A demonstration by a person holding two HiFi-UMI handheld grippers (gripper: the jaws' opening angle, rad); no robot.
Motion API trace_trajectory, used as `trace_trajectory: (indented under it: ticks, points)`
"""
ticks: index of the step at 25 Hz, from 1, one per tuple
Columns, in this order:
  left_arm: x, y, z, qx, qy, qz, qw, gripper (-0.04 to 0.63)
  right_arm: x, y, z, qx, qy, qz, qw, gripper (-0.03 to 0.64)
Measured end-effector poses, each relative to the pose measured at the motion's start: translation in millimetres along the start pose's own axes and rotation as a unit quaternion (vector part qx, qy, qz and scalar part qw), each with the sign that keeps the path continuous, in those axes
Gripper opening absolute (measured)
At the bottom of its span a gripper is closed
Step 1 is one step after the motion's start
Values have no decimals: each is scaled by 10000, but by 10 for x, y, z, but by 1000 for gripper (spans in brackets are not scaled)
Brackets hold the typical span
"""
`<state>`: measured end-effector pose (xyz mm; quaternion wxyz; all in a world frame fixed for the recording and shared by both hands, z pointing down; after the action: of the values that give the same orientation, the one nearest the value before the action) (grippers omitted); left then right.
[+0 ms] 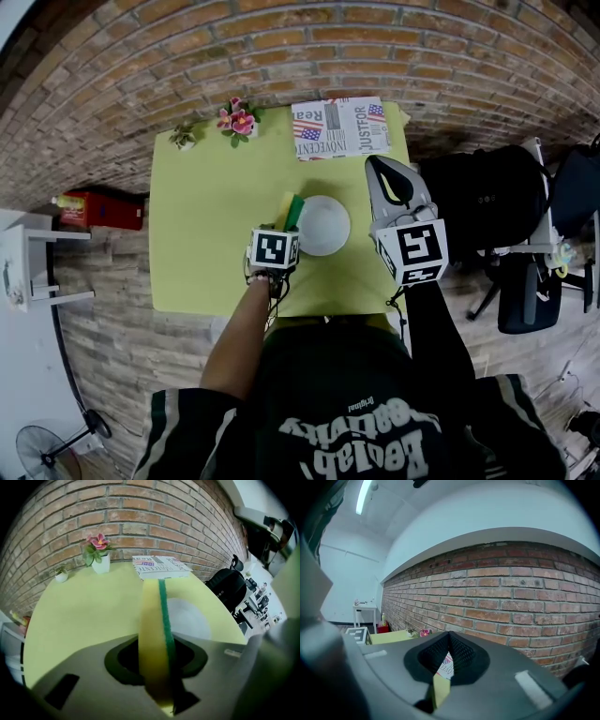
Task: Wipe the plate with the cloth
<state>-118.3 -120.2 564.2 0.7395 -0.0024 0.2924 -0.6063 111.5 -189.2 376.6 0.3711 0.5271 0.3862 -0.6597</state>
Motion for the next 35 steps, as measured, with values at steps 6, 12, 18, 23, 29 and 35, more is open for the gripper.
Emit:
trace_trajectory:
  ticks: [6,12,18,23,29,35]
  points:
    - [-32,10,-36,2,63,-104,9999,137,17,-1,10,15,18,-5,10000,14]
    - [78,213,-17,-159,160,179,9996,137,27,46,5,-58,41,7,10000,14]
    - [177,498,73,-402,145,491,9979,137,26,83,-36,-110,29,-8,9999,14]
    - [177,689,163,-588,33,684,9959,137,16,127,-83,-181,10,-7,9998,14]
    - [130,861,296,-797,-92,851,9931,138,-3,190,-139,-289,-8,34,9996,14]
    - [-5,937,509,-984,-462,996,9891,138,-26,228,-193,-331,-59,1,9994,14]
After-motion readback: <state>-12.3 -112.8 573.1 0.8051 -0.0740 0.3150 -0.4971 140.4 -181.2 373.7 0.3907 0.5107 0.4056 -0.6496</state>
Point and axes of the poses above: the fingertips, and each gripper's own axes: z forward along the fingers, y to its right, x out of its top, the point moved 9 cm from there along -z, backward along the fingers, and after that the axes turned 14 degrees about -x, right-handed, at the moved point
